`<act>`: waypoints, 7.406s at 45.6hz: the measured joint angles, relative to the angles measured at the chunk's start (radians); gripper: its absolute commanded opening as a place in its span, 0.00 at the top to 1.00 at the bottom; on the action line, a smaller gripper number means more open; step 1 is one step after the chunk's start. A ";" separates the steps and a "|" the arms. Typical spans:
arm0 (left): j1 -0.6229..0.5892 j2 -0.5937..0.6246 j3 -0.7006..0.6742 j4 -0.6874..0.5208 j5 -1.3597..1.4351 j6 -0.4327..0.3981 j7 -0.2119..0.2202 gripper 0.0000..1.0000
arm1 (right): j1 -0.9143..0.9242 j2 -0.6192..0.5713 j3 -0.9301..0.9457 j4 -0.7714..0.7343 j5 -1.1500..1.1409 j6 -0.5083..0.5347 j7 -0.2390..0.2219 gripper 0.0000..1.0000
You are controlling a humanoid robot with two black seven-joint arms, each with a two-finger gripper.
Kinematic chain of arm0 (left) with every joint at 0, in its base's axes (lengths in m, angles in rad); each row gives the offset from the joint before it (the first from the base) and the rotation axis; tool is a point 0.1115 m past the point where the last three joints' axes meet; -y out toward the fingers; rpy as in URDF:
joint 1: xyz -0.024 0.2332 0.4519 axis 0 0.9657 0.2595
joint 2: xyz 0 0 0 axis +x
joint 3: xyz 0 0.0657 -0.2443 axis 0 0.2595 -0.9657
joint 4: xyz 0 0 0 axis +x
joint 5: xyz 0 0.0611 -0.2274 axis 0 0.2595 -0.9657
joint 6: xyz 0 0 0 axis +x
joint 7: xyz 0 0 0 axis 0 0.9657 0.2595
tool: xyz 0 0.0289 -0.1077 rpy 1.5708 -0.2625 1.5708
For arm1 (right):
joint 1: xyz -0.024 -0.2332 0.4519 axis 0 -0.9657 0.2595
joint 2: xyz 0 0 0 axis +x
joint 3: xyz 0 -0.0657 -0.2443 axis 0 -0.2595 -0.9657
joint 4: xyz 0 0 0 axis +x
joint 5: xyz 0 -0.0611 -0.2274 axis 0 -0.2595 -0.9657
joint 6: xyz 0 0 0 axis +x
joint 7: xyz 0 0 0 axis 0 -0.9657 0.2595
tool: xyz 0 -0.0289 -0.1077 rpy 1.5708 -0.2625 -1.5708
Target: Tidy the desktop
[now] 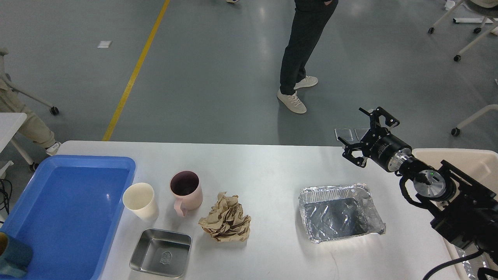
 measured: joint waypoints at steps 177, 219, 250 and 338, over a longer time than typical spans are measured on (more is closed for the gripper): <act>-1.299 -0.835 1.326 0.376 1.161 -0.354 -0.445 0.03 | 0.019 0.034 0.009 0.118 -0.157 -0.040 0.012 0.00; -1.292 -0.982 1.376 0.540 1.247 -0.300 -0.557 0.03 | 0.022 0.029 0.007 0.118 -0.161 -0.039 0.017 0.00; -1.281 -1.004 1.433 0.664 1.247 -0.203 -0.596 0.13 | 0.018 0.028 0.007 0.118 -0.161 -0.036 0.018 0.00; -1.391 -1.101 1.580 0.854 0.995 -0.108 -0.804 0.98 | 0.015 0.038 0.007 0.118 -0.166 -0.036 0.025 0.00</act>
